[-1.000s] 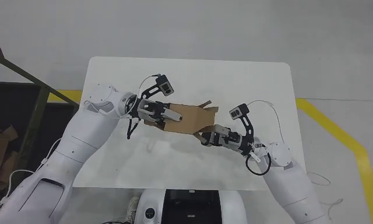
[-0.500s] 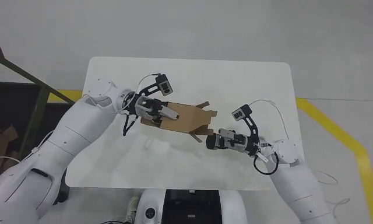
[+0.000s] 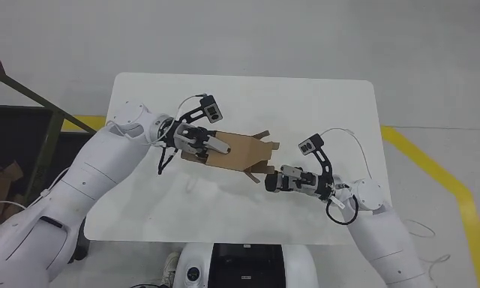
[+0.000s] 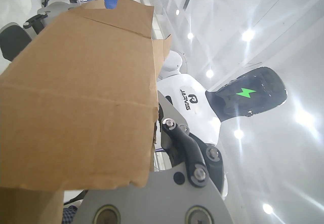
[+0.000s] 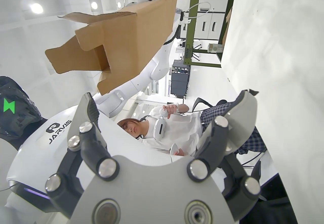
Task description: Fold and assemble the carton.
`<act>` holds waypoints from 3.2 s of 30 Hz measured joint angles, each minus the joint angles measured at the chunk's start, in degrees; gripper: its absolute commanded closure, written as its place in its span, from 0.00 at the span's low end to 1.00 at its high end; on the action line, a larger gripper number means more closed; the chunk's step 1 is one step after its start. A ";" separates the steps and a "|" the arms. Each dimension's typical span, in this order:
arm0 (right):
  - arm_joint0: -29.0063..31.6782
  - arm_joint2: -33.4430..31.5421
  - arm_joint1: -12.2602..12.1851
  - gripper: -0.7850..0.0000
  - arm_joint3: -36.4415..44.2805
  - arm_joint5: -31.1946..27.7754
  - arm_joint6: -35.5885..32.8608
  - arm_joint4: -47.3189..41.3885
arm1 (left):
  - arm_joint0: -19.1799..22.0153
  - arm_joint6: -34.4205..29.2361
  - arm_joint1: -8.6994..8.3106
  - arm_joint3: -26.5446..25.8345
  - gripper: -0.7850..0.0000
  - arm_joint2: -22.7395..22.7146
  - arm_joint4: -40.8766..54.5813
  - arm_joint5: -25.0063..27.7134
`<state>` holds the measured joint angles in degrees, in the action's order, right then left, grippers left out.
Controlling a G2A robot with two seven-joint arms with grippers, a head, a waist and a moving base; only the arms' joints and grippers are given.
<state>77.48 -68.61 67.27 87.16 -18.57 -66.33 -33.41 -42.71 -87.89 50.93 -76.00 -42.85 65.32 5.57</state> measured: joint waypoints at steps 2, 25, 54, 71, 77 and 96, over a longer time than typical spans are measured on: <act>-0.03 -0.03 -0.08 0.00 0.44 0.06 1.34 1.57 | -1.08 1.74 0.07 -0.43 1.00 -0.24 0.11 -0.30; -3.19 6.07 0.72 0.00 -1.92 -0.96 5.25 5.66 | -3.39 -0.11 0.72 -1.63 1.00 -1.47 -2.55 -1.65; -2.94 7.51 -0.14 0.00 3.45 2.73 8.24 15.86 | 0.22 -0.11 1.63 -2.08 1.00 1.43 -8.33 -3.47; -2.13 8.64 -0.71 0.00 6.80 5.65 10.20 20.80 | 0.56 -0.11 1.31 -3.08 1.00 1.70 -9.37 -3.47; -1.07 6.65 -0.91 0.00 6.91 2.02 12.97 18.11 | -0.22 -0.11 0.77 -2.17 1.00 0.60 -8.14 -2.93; 1.02 0.25 -1.08 0.00 4.35 -14.87 17.72 2.11 | -3.61 -0.11 -0.96 -3.53 1.00 0.17 -4.00 -3.49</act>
<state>78.50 -68.36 66.20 91.52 -33.45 -48.62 -31.29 -46.32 -88.00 49.96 -79.54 -42.68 61.32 2.08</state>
